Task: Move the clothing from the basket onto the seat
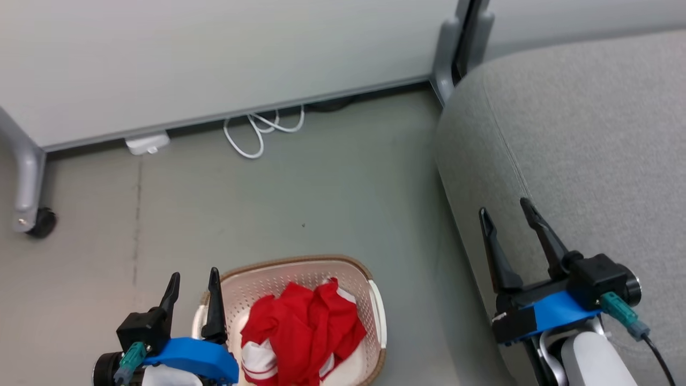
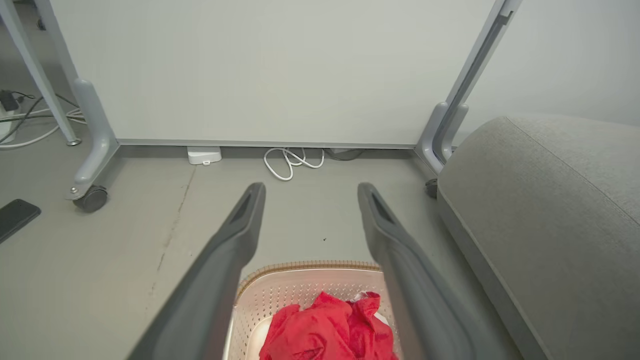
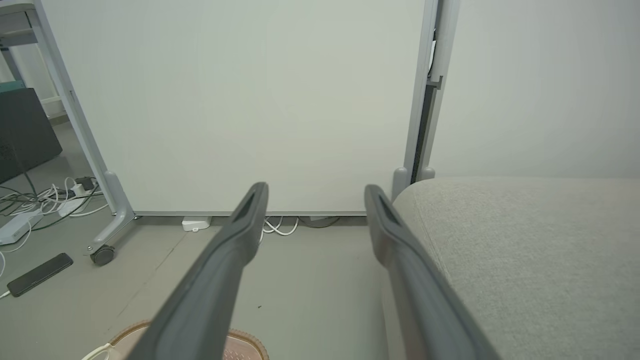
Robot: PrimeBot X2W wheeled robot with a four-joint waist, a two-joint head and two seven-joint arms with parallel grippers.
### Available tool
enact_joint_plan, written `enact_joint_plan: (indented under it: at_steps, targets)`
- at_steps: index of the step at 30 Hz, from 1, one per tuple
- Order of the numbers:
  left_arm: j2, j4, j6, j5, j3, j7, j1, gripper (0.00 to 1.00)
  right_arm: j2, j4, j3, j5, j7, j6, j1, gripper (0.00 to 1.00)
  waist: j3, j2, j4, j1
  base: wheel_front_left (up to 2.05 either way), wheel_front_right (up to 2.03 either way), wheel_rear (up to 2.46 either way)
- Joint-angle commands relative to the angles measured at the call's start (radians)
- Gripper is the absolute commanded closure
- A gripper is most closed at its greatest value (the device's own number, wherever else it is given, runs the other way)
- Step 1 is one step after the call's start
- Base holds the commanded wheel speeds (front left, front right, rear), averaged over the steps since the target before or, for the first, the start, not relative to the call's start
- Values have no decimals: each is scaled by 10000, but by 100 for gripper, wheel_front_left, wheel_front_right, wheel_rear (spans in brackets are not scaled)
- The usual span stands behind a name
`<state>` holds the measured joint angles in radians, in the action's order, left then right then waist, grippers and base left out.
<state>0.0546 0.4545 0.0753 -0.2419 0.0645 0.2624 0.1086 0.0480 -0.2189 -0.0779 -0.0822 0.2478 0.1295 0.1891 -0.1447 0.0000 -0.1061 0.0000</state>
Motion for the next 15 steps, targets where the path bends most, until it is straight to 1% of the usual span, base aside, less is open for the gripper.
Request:
enact_joint_plan:
  at_steps: [1, 11, 13, 15]
  targets:
    - [62, 252, -4, 37, -17, 37, 285, 0, 42, 85, 2, -58, 62, 20, 222, 0, -704, 0, -505, 0, 0, 0, 0]
    - [404, 2442, -39, 177, -158, 34, 1739, 0, 34, 326, -486, -446, 173, 20, 1058, 0, -2681, 0, -1649, 0, 0, 0, 0]
    - [526, 2797, -34, 267, -126, 34, 2011, 0, 33, 371, -563, -629, 181, 20, 1196, 0, -3073, 0, -1838, 0, 0, 0, 0]
    - [730, 3191, 68, 459, 74, 35, 2272, 0, 30, 499, -622, -819, 189, 20, 1332, 0, -3481, 0, -1986, 0, 0, 0, 0]
